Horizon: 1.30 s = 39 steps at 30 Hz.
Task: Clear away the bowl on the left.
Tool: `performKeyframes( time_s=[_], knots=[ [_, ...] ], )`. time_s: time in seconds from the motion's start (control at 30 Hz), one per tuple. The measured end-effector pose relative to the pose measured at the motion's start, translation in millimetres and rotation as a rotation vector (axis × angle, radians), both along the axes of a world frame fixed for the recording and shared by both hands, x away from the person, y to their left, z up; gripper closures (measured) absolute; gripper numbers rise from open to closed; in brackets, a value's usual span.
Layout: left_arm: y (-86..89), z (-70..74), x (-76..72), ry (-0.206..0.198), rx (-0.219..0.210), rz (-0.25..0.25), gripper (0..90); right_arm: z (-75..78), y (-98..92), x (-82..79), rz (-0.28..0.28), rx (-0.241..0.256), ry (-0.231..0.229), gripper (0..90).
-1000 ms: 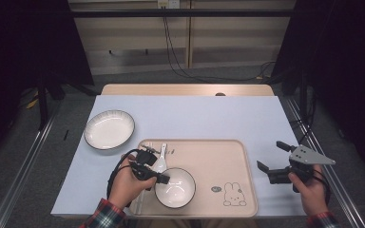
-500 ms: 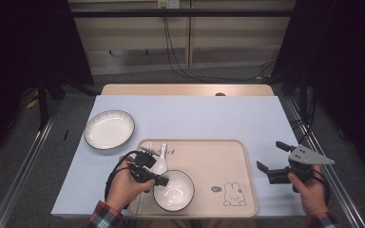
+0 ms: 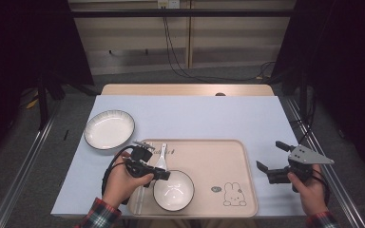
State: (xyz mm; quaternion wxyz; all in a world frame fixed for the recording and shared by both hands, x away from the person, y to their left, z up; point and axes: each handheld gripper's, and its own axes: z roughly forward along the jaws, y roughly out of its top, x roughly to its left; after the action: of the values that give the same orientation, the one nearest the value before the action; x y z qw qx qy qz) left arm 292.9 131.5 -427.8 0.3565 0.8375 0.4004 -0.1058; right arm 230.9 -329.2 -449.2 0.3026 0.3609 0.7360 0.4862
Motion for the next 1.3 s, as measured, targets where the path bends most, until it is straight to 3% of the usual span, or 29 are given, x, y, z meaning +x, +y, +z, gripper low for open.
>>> performKeyframes(
  time_s=[0.27,0.37,0.53,0.7,0.8,1.13,1.3],
  knots=[
    [11.2,9.9,5.9,-0.071,-0.029,0.070,47.1,-0.5,0.9,1.6,-0.001,0.004,0.007,0.0],
    [18.1,11.9,9.6,-0.101,-0.066,0.111,42.3,-0.9,0.8,2.6,0.003,0.000,0.008,0.0],
    [27.8,14.5,14.9,-0.145,-0.090,0.162,31.3,-0.6,0.7,2.4,0.004,0.009,0.009,0.0],
    [37.8,16.6,20.3,-0.157,-0.089,0.216,24.6,0.4,0.4,2.6,0.003,0.006,0.003,0.0],
    [44.5,16.8,24.9,-0.191,-0.066,0.250,18.3,1.1,0.1,1.7,0.000,0.005,0.004,0.0],
    [69.1,10.9,36.6,-0.233,-0.045,0.343,13.0,2.6,-1.9,-0.6,-0.008,0.005,-0.001,0.0],
    [78.7,7.2,38.8,-0.229,-0.033,0.376,12.4,2.3,-1.3,-1.4,-0.008,0.006,-0.001,0.0]
  ],
)
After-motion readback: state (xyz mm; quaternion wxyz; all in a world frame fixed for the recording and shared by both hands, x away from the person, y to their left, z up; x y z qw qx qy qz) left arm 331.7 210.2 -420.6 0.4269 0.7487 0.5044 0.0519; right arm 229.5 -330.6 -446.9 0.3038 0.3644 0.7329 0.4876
